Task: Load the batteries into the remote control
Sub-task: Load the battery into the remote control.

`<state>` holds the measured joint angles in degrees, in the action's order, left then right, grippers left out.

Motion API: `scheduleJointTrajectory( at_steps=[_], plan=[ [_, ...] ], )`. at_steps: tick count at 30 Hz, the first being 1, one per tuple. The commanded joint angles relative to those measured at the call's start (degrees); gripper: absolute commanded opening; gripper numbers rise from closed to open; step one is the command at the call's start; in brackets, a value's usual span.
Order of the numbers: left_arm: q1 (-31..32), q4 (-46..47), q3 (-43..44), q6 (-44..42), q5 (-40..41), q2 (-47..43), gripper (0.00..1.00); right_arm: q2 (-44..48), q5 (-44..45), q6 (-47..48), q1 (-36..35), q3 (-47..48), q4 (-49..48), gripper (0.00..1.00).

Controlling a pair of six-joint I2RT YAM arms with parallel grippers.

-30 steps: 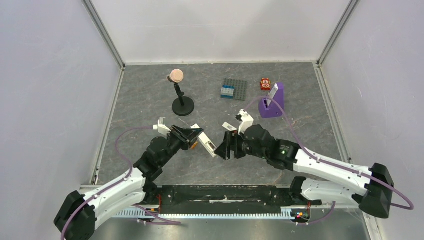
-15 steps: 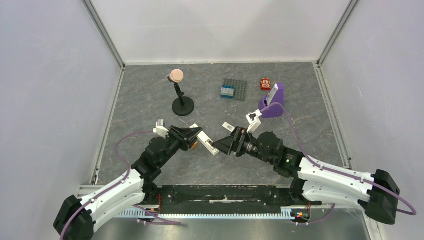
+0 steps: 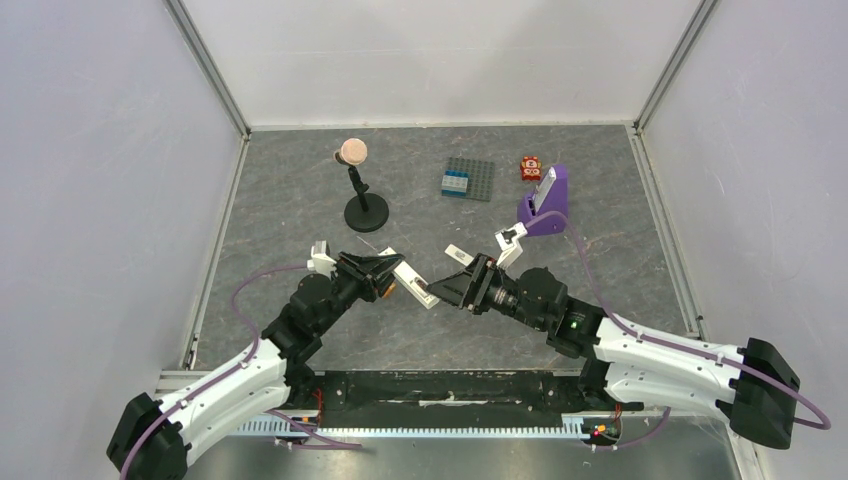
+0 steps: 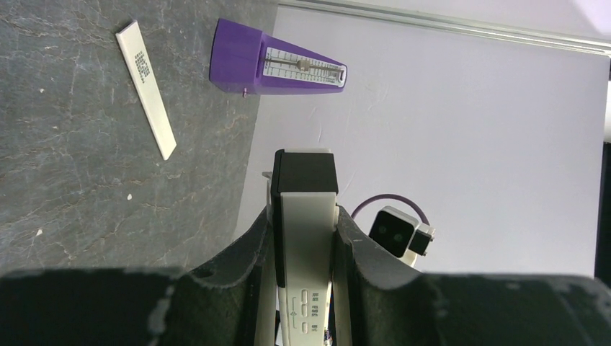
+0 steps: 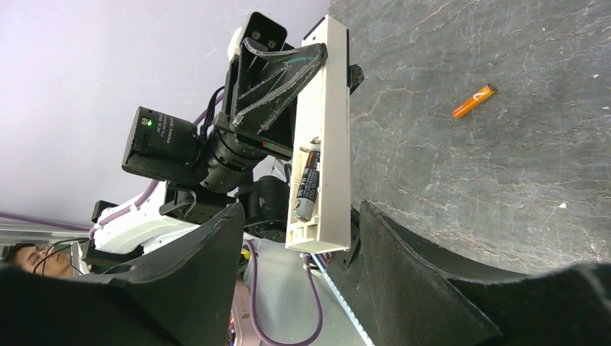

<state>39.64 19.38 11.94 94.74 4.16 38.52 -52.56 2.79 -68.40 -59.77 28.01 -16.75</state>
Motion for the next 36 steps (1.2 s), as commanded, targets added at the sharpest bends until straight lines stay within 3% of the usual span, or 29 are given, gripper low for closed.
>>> scheduleJointTrajectory(
  at_steps=[1,23,36],
  plan=[
    [0.20,2.37,2.38,3.82,-0.03,-0.66,0.02,0.13,0.29,-1.91,0.18,-1.02,-3.03,0.64],
    [0.18,3.12,2.11,3.60,-0.59,-1.88,0.02,-3.15,0.03,-6.01,0.27,-2.70,-5.77,0.56],
    [0.21,4.39,3.70,-5.93,-3.38,-2.88,0.02,-6.53,-6.22,-8.26,2.17,-3.31,-8.49,0.47]
  ],
)
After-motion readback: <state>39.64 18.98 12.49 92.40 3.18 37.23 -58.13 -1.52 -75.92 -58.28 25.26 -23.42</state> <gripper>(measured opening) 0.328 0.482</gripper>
